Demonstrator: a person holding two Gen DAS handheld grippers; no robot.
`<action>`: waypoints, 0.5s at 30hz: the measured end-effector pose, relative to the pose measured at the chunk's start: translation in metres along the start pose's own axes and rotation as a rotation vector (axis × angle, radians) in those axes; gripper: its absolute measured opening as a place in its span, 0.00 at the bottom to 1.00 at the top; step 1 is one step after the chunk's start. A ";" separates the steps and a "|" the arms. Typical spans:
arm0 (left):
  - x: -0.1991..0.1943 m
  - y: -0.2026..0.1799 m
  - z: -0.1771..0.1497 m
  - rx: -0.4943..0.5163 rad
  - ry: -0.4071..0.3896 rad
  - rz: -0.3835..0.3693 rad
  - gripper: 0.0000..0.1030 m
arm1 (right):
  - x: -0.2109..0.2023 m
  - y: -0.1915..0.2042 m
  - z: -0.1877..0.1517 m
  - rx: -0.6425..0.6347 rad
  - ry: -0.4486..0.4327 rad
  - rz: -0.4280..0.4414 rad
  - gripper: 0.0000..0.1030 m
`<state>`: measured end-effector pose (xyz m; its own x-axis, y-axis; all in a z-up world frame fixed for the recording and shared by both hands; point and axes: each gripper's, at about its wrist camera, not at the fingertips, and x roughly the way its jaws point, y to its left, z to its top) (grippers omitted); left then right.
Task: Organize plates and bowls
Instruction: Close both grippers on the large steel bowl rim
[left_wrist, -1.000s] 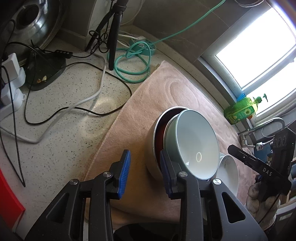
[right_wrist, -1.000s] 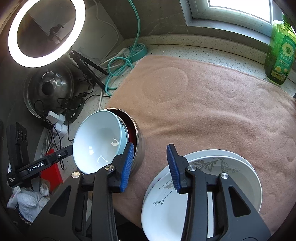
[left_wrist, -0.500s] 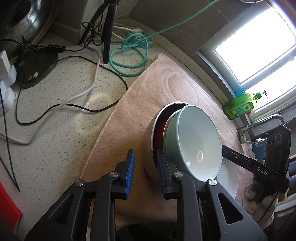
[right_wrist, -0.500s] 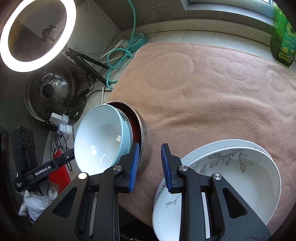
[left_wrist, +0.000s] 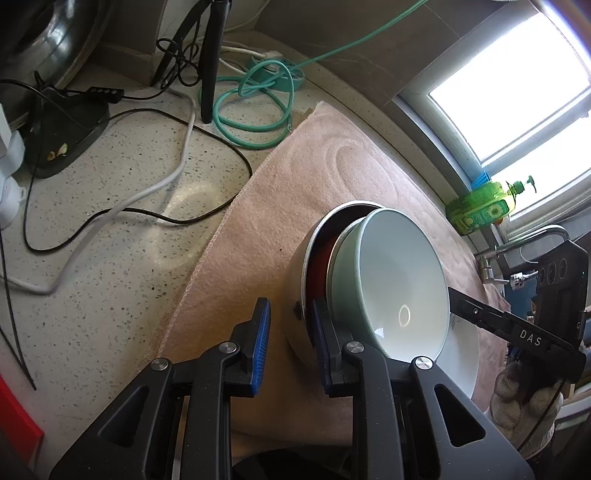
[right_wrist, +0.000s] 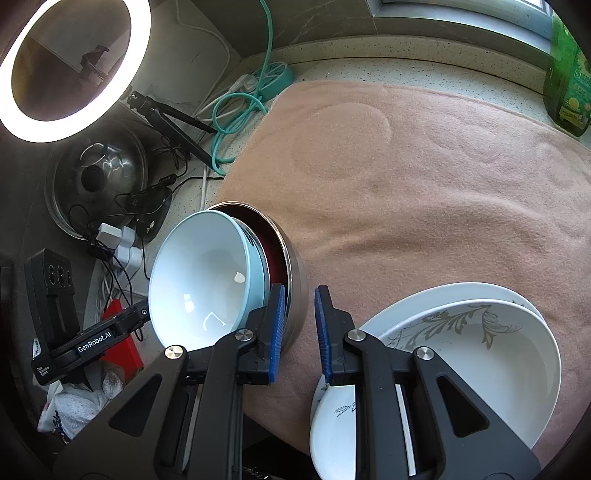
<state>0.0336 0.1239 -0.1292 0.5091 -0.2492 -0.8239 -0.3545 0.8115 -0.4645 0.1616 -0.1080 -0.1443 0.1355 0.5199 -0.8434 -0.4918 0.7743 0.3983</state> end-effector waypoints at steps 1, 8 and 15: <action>0.000 0.000 0.000 0.000 0.001 -0.001 0.20 | 0.002 0.000 0.001 0.005 0.008 0.009 0.17; 0.003 0.000 0.001 0.004 0.006 -0.005 0.20 | 0.014 0.002 0.001 0.002 0.036 0.003 0.13; 0.004 -0.009 0.002 0.056 -0.001 0.020 0.15 | 0.019 -0.001 0.001 0.019 0.046 0.022 0.12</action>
<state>0.0402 0.1167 -0.1282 0.5029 -0.2318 -0.8327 -0.3206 0.8446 -0.4288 0.1660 -0.0985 -0.1602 0.0847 0.5203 -0.8498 -0.4776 0.7697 0.4237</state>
